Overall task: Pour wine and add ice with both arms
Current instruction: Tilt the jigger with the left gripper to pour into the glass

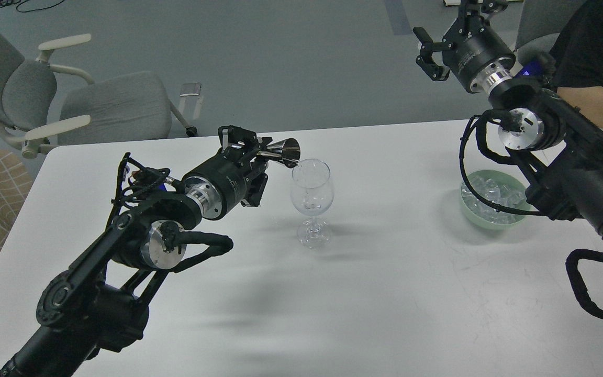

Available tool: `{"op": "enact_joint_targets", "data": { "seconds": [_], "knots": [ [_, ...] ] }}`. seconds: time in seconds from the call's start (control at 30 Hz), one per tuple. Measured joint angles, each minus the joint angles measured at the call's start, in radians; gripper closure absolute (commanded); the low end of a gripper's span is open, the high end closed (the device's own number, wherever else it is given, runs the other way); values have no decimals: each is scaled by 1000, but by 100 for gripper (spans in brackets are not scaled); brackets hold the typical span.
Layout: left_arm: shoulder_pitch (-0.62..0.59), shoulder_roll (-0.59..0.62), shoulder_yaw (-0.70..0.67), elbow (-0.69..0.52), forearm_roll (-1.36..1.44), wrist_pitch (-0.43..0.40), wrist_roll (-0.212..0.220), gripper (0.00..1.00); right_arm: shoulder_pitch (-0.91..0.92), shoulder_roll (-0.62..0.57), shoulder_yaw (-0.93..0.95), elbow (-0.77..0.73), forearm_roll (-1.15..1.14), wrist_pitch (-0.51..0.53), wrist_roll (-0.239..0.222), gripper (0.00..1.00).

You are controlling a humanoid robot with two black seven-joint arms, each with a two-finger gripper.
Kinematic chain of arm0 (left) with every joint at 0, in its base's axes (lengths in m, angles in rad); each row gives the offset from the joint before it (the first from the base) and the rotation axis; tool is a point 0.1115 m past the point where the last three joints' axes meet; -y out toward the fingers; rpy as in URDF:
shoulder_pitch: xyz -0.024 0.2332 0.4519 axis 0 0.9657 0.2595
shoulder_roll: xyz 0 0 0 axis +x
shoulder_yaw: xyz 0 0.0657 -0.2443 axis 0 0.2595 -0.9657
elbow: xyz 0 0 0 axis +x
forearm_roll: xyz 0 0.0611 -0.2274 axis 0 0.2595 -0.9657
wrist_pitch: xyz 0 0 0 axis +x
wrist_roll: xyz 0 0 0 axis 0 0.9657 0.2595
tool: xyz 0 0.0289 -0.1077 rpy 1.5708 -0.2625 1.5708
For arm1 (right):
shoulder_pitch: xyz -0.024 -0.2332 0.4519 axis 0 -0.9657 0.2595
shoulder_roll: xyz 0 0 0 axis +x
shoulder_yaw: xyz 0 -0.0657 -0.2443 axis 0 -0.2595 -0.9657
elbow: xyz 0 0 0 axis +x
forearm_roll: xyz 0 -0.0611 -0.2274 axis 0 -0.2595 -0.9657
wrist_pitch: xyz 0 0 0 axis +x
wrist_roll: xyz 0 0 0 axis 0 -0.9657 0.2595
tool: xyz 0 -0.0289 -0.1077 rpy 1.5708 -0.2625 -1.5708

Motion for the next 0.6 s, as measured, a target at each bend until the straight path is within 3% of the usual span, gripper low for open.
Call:
{"op": "enact_joint_targets", "data": {
  "seconds": [0.6],
  "knots": [
    [-5,7,23,-55,171,-3,0,100,0,5,-1,-2,0,0,0,0]
  ]
}}
